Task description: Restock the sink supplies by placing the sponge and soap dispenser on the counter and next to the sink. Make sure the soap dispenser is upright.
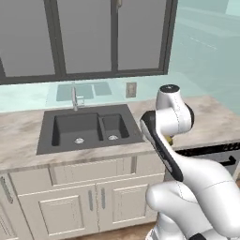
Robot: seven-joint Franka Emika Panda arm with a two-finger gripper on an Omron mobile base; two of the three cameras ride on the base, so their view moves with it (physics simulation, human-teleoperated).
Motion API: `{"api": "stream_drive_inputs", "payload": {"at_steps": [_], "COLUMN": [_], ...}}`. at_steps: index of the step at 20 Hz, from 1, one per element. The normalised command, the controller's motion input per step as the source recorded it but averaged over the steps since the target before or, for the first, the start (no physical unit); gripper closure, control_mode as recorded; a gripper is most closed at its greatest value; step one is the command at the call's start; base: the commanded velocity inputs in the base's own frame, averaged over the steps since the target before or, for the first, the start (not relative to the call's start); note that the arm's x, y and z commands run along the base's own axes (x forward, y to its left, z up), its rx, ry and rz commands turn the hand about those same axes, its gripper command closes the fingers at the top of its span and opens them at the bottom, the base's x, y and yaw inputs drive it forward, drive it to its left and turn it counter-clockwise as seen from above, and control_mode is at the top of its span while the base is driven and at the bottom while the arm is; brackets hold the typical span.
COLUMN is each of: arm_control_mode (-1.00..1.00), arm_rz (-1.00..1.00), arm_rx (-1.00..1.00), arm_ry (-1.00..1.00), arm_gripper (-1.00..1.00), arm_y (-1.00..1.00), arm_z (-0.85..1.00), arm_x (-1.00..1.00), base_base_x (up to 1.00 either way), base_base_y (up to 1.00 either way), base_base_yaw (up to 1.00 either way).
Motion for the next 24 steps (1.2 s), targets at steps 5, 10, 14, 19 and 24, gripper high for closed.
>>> {"api": "stream_drive_inputs", "payload": {"at_steps": [5, 10, 14, 19, 24], "arm_control_mode": [1.0, -1.0, -1.0, -1.0, -1.0], "arm_rz": [0.0, -0.05, 0.01, 0.0, 0.0], "arm_rx": [0.0, 0.06, 0.09, 0.02, 0.0], "arm_ry": [0.0, 0.18, 0.25, 0.25, 0.1], "arm_gripper": [1.0, 1.0, 1.0, 1.0, 1.0], "arm_y": [0.0, -0.2, -0.37, -0.1, 0.02], "arm_z": [0.0, -0.01, -0.21, -0.45, -0.63], "arm_x": [0.0, 0.77, 1.0, 1.0, 0.99], "base_base_x": [0.56, 0.13, 0.0, 0.0, 0.0], "base_base_y": [-0.04, -0.04, 0.0, 0.0, 0.0], "base_base_yaw": [-0.24, -0.03, 0.0, 0.0, 0.0]}}
